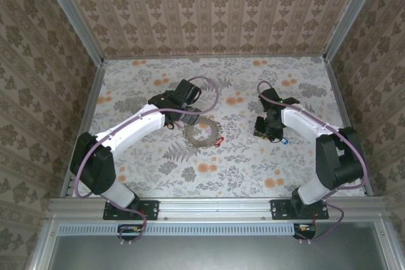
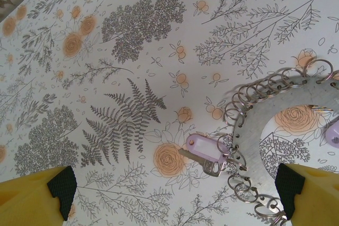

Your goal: Put the keys on the keyring

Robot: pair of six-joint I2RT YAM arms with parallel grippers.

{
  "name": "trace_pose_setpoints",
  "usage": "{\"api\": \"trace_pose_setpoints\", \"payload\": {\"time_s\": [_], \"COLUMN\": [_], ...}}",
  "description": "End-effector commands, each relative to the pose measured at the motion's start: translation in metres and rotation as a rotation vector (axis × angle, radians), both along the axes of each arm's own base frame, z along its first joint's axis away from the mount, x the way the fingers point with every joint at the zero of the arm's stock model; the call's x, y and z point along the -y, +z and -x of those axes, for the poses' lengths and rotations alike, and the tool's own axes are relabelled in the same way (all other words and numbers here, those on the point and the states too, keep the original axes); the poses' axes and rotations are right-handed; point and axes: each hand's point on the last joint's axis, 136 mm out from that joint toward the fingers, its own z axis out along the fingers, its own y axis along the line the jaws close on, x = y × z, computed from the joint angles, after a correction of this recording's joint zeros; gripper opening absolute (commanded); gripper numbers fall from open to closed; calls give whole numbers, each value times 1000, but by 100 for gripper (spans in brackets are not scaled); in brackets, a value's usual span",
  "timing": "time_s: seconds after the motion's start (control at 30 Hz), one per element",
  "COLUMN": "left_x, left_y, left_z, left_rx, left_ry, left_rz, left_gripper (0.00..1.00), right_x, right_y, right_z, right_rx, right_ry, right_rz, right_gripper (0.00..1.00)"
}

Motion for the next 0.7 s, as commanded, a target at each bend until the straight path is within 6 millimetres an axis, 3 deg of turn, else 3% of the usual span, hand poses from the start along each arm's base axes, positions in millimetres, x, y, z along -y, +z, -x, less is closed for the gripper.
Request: {"api": "trace_pose_setpoints", "payload": {"time_s": [0.0,0.13,0.2,0.47,0.67], "left_x": [0,2,2,4,7], "left_y": [-11,-11,-11,-10,-9], "left_z": [2,3,3,3,6], "left_rx": [-24,-30,-27,-27,-26], "left_ry": [-7,-9,-11,-14,-29], "left_rz": [-29,-20,-24,-20,-26], "left_gripper": [100,100,100,100,100], "right_x": [57,86,85,80,88], "right_y": [14,6,1,-15,-22], "right_z": [-9,-19,-22,-33,-24], "right_rx": [19,-6,-27,-77,-142], "right_ry": [-29,-101,-116,-29,-20], "right_rz": [201,159,111,206,258], "right_gripper": [38,34,31,26,26]}}
